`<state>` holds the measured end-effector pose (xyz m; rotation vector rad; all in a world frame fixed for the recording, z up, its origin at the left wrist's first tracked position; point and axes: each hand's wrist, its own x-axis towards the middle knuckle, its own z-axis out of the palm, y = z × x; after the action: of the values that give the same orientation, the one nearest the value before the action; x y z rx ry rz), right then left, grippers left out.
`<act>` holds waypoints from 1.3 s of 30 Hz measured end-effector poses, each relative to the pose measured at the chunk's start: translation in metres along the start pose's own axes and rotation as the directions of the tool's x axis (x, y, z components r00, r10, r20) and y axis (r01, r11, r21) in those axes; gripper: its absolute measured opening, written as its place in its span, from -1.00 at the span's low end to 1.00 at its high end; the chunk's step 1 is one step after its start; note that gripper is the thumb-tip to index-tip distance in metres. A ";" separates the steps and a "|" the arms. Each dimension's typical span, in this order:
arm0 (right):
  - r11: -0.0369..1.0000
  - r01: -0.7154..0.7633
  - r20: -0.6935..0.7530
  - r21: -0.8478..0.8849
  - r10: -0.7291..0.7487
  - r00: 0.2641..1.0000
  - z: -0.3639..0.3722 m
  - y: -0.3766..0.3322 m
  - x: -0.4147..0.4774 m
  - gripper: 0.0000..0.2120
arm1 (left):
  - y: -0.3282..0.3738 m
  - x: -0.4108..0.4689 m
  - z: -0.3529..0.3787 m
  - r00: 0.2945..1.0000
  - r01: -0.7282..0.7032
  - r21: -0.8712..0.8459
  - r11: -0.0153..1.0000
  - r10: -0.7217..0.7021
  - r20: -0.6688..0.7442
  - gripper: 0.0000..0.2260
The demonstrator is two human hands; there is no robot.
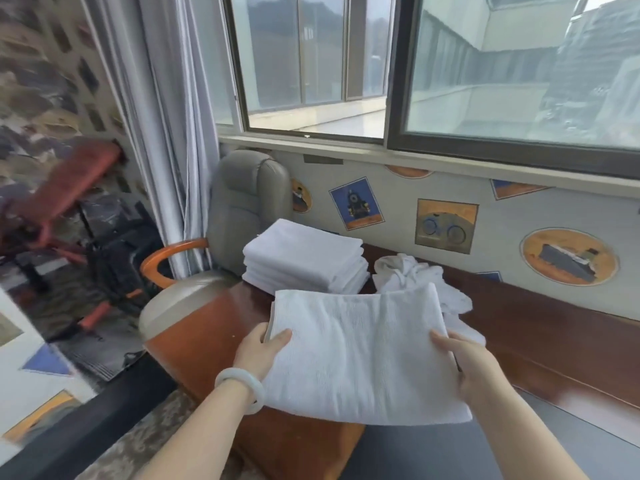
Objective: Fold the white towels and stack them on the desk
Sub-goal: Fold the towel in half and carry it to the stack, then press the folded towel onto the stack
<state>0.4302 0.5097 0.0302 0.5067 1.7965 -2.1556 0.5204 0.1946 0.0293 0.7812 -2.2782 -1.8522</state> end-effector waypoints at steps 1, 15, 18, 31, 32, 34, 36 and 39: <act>1.000 -0.001 0.008 0.002 0.001 1.000 0.020 0.002 0.003 -0.79 | 0.000 0.012 -0.018 1.000 -0.001 0.006 1.000 0.001 -0.010 -0.84; 0.998 -0.016 0.056 0.058 0.013 0.998 0.133 -0.044 0.083 -0.90 | 0.053 0.171 -0.090 0.993 0.021 -0.008 1.000 -0.020 0.115 -0.71; 0.997 -0.014 0.100 0.073 0.006 0.995 0.151 -0.062 0.104 -0.98 | 0.072 0.201 -0.099 0.990 0.059 -0.054 0.997 -0.051 0.134 -0.67; 0.974 0.045 -0.094 0.223 -0.024 0.995 0.254 -0.124 0.209 -0.73 | 0.182 0.393 -0.127 0.952 -0.022 -0.110 0.994 0.054 0.302 -0.68; 0.971 0.064 -0.120 0.229 -0.037 0.992 0.260 -0.128 0.219 -0.75 | 0.189 0.412 -0.130 0.941 -0.039 -0.113 0.993 0.075 0.329 -0.66; 0.965 0.084 -0.173 0.249 -0.041 0.984 0.271 -0.129 0.234 -0.83 | 0.193 0.447 -0.129 0.924 -0.059 -0.080 0.995 0.085 0.372 -0.64; 0.966 0.048 -0.253 0.255 0.019 0.967 0.277 -0.114 0.253 -0.84 | 0.180 0.478 -0.118 0.920 -0.083 0.054 0.995 0.055 0.388 -0.64; 0.979 -0.040 -0.388 0.201 0.118 0.914 0.280 -0.064 0.282 -0.74 | 0.132 0.517 -0.094 0.918 -0.052 0.348 0.936 -0.092 0.386 -0.47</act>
<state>0.1269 0.2472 0.0066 1.1177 1.7231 -2.3030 0.0682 -0.1034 0.0556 0.4922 -2.9245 -1.7639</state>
